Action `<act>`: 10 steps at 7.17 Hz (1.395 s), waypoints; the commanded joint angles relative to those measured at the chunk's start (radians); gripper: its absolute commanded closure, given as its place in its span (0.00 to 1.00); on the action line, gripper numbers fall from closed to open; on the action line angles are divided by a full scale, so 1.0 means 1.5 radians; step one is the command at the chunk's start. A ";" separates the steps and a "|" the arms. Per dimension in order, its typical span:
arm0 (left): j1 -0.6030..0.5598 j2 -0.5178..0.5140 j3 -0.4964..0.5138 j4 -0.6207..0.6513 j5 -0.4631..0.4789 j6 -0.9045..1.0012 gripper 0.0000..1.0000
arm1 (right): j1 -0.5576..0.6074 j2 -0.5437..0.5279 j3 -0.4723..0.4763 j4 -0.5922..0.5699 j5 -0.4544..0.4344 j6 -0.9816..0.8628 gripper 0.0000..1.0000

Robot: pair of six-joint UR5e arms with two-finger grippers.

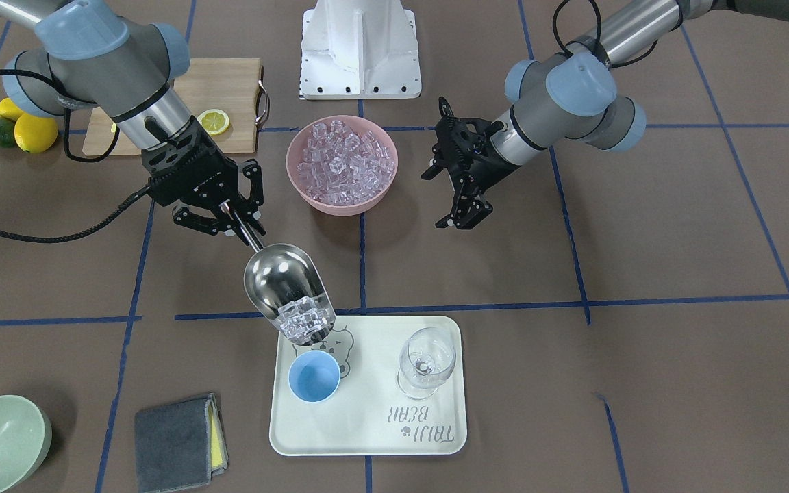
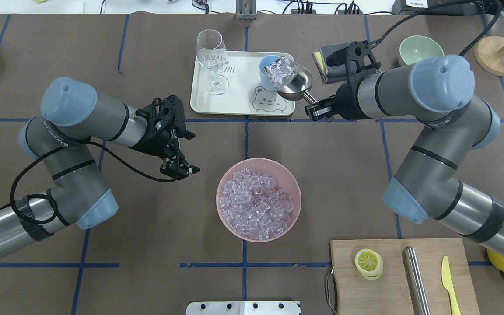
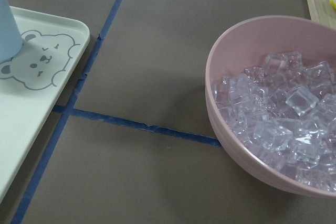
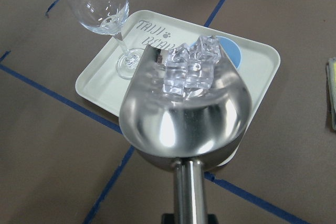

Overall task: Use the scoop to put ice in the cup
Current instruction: 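Tilt the scoop over the light-blue cup to pour the ice in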

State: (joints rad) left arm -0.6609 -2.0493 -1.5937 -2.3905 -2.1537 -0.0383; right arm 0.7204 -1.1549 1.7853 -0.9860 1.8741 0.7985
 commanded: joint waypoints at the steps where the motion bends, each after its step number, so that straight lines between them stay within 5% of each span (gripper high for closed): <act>1: -0.004 0.000 -0.003 0.001 0.000 0.000 0.00 | -0.006 0.025 -0.017 -0.028 -0.004 0.043 1.00; 5: -0.007 0.001 -0.002 0.001 0.000 0.000 0.00 | 0.006 0.055 -0.015 -0.126 0.008 0.042 1.00; 10: -0.006 0.002 -0.003 0.001 0.000 0.000 0.00 | 0.053 0.106 -0.006 -0.267 0.114 0.027 1.00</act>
State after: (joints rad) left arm -0.6704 -2.0464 -1.5971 -2.3884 -2.1537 -0.0384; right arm 0.7787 -1.0128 1.7771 -1.3525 2.0018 0.8439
